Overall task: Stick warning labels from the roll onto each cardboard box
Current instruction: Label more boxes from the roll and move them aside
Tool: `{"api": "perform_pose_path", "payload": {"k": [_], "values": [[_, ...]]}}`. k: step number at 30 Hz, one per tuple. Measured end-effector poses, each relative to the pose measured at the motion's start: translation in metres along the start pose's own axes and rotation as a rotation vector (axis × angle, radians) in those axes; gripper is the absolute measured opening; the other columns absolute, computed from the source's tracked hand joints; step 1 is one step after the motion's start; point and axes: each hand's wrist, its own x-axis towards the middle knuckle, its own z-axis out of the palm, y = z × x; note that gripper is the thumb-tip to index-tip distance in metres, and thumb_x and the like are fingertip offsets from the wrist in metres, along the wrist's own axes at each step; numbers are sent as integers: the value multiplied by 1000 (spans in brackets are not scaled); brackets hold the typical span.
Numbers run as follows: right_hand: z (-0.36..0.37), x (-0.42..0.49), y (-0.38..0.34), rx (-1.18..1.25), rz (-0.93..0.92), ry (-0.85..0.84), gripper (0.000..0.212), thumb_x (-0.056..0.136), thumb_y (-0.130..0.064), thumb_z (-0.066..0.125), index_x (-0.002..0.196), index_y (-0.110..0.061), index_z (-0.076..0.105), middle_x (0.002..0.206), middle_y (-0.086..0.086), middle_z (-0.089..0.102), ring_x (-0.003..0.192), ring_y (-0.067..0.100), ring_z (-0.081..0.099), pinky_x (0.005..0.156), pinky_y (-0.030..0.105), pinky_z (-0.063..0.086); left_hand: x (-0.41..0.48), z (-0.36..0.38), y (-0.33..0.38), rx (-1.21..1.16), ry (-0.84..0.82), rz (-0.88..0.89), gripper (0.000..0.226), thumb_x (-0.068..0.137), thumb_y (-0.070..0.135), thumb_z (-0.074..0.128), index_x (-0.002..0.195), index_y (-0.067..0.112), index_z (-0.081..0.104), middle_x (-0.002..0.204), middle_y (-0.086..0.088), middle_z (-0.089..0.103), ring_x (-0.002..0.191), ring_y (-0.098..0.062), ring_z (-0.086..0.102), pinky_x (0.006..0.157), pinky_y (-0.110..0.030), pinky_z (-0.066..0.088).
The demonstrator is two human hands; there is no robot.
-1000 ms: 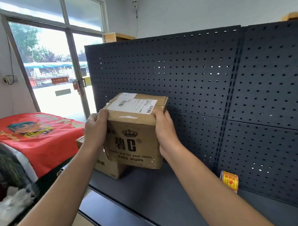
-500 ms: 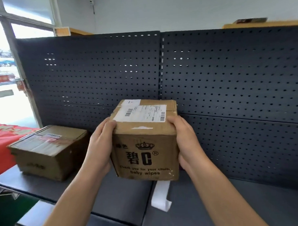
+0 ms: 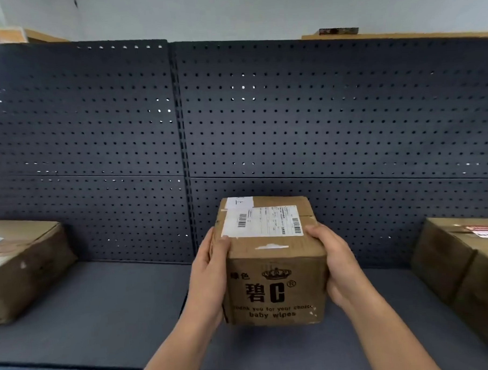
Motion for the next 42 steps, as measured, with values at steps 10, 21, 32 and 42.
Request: {"api": "perform_pose_path", "payload": {"k": [10,21,32,42], "values": [[-60,20,21,1,67,72,30,98,-36,61,117,-19,76,112,13,78,117,42,67,90,46,52,3,43,-39,21,-80,-62,30,108,36,50,137,42,58,109,34,73,97,14,68,80,-16,51],[-67,37,35,10,70,68,30,101,-34,57,120,-19,74,113,12,78,107,33,71,82,40,55,21,46,-63,83,-94,-78,41,107,44,51,148,43,50,127,24,71,117,4,65,99,-26,49],[-82,51,43,26,66,57,28,102,-33,56,119,-19,74,110,10,79,97,27,73,73,36,54,21,56,-76,132,-84,-57,60,102,59,49,158,48,31,139,23,60,121,8,56,94,-18,45],[-94,45,61,-103,-33,97,55,102,-67,36,125,-34,72,118,-6,78,114,12,70,95,35,50,18,46,-77,245,-143,-4,68,97,72,32,160,53,16,137,45,37,126,22,37,108,-17,28]]}}
